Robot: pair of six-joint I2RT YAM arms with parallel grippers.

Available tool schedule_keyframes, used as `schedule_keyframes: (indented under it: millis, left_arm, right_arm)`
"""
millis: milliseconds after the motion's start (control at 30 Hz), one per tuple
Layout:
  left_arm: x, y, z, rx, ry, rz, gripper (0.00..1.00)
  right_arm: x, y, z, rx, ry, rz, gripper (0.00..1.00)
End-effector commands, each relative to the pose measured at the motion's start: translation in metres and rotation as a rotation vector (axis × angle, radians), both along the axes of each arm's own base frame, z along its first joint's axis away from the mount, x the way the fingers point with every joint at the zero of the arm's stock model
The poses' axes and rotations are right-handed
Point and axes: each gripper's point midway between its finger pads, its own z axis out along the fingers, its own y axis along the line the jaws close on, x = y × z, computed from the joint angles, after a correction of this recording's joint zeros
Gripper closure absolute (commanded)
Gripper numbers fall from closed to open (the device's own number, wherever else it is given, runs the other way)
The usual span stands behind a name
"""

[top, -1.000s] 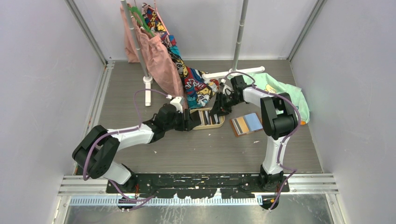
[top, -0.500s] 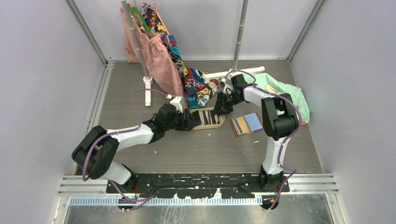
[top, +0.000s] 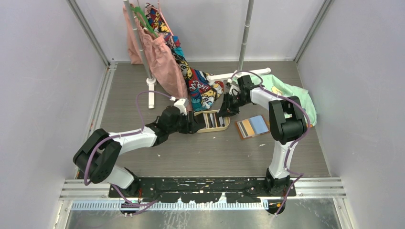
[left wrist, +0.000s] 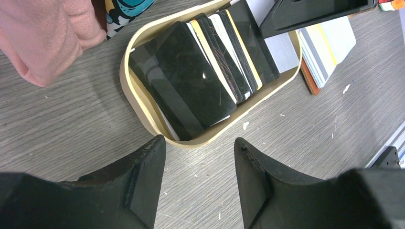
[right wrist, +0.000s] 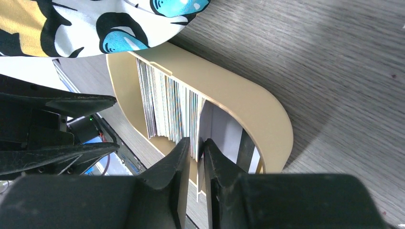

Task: Put the credit cards into the card holder
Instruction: Pick up the credit card from the storage box.

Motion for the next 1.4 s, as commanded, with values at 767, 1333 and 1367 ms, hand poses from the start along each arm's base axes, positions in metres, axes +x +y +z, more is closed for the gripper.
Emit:
schedule_keyframes:
  millis: [767,1333,1367]
  left_arm:
    - [-0.012,-0.02,0.08,-0.265,-0.154,-0.105,0.39]
    - [-0.022,-0.034,0.152,-0.786,-0.291,-0.24,0.27]
    - [-0.02,-0.037,0.149,-0.809,-0.277,-0.248,0.27]
  right_arm:
    - [0.012,-0.029,0.076,-0.151,-0.36,0.105,0.99]
    - [-0.061,0.025,0.172,0.476,-0.431,0.331,0.99]
    - [-0.063,0.025,0.174,0.483,-0.435,0.333,0.99]
